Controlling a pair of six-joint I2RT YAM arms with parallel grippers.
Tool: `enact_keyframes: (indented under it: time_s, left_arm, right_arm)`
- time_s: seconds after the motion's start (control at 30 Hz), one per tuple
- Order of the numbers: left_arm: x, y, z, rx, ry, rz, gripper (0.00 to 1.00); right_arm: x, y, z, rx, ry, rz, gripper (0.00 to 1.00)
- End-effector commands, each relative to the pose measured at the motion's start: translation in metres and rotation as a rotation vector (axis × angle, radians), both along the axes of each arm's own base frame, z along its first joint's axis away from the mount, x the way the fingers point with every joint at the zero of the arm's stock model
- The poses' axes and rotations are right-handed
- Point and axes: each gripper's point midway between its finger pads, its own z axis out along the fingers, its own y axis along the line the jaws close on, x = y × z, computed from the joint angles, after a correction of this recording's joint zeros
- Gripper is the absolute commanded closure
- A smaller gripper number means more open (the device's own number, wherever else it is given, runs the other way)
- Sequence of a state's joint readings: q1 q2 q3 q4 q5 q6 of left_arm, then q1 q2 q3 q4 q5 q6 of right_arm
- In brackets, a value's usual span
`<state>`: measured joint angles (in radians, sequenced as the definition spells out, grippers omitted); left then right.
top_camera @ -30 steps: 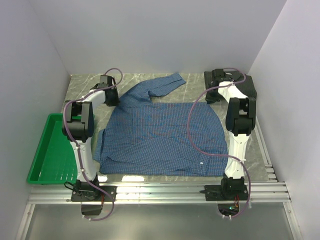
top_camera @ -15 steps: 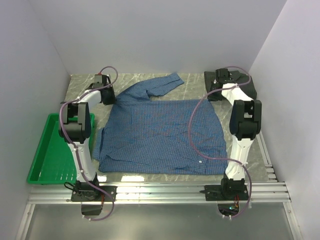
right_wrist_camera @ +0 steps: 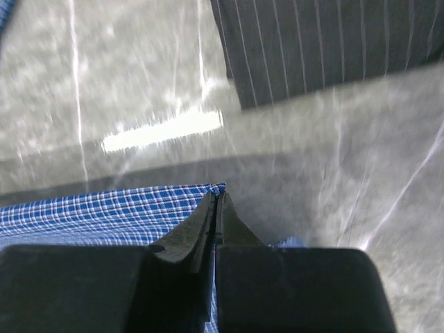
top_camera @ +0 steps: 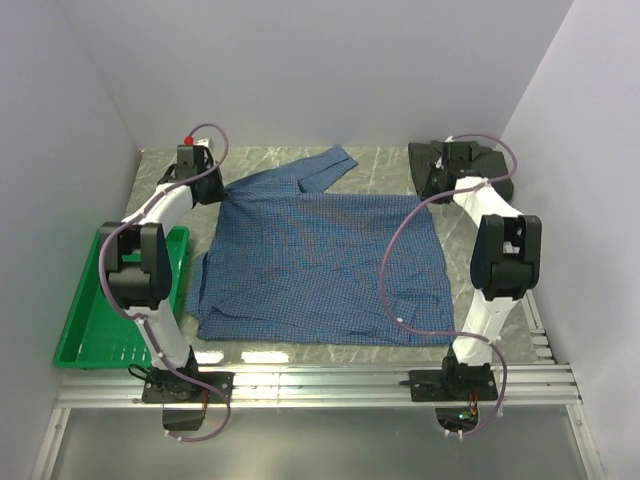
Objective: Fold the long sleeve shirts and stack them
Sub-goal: Fold the shirt
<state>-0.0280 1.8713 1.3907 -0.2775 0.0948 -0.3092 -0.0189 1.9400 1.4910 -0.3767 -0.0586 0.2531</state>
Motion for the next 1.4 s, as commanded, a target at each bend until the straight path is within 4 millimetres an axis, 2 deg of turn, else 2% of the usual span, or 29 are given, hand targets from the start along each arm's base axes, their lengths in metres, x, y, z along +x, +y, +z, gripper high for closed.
enact_keyframes:
  time_s: [0.0,0.1,0.13,0.17,0.2,0.37,0.43,0.57,0.6,0.73,0.8,0.83,1.03,1.07,1.2,1.37]
  left_arm:
    - [-0.01,0.012,0.02,0.036,-0.032,0.039,1.0]
    - [-0.022,0.013,0.02,0.035,-0.014,0.062,1.0]
    - [-0.024,0.014,0.02,0.032,-0.011,0.07,1.0]
    - [-0.03,0.014,0.023,0.032,-0.006,0.074,1.0]
    - [-0.032,0.014,0.024,0.031,-0.006,0.077,1.0]
    - [-0.047,0.011,0.036,0.015,-0.023,0.071,1.0]
    - [-0.056,0.009,0.031,0.013,-0.012,0.059,0.99]
    - [-0.071,0.0,0.033,0.03,-0.02,0.015,1.0]
    - [-0.077,-0.002,0.028,0.04,-0.009,0.006,1.0]
    - [-0.092,-0.011,0.023,0.092,-0.007,-0.038,1.0]
    - [-0.099,-0.019,0.022,0.099,-0.012,-0.067,1.0]
    - [-0.101,-0.015,0.021,0.128,-0.016,-0.059,0.99]
    - [-0.114,-0.016,0.019,0.167,-0.019,-0.049,0.98]
    - [-0.119,-0.014,0.013,0.176,-0.006,-0.04,0.98]
    - [-0.125,-0.001,0.011,0.21,0.003,0.028,0.98]
    - [-0.128,-0.006,0.017,0.2,-0.009,0.012,0.98]
  right_arm:
    - [-0.006,-0.007,0.021,0.019,-0.071,-0.032,1.0]
    - [-0.02,-0.005,0.017,0.028,-0.063,-0.039,1.0]
    - [-0.023,-0.006,0.024,0.031,-0.081,-0.041,1.0]
    - [-0.03,-0.005,0.018,0.031,-0.067,-0.042,1.0]
    - [-0.033,-0.005,0.027,0.034,-0.092,-0.049,1.0]
    - [-0.055,-0.008,0.029,0.023,-0.092,-0.066,1.0]
    - [-0.061,-0.011,0.036,0.013,-0.107,-0.079,1.0]
    - [-0.081,-0.012,0.031,0.002,-0.095,-0.093,1.0]
    - [-0.085,-0.013,0.033,0.004,-0.101,-0.099,1.0]
    - [-0.102,-0.013,0.022,0.006,-0.076,-0.111,1.0]
    - [-0.108,-0.019,0.021,-0.02,-0.075,-0.139,1.0]
    - [-0.113,-0.019,0.016,-0.021,-0.063,-0.145,1.0]
    - [-0.127,-0.022,0.006,-0.013,-0.034,-0.186,1.0]
    - [-0.128,-0.022,0.006,-0.006,-0.037,-0.196,1.0]
    - [-0.134,-0.02,0.012,0.006,-0.053,-0.205,1.0]
    - [-0.145,-0.026,0.015,-0.006,-0.068,-0.25,1.0]
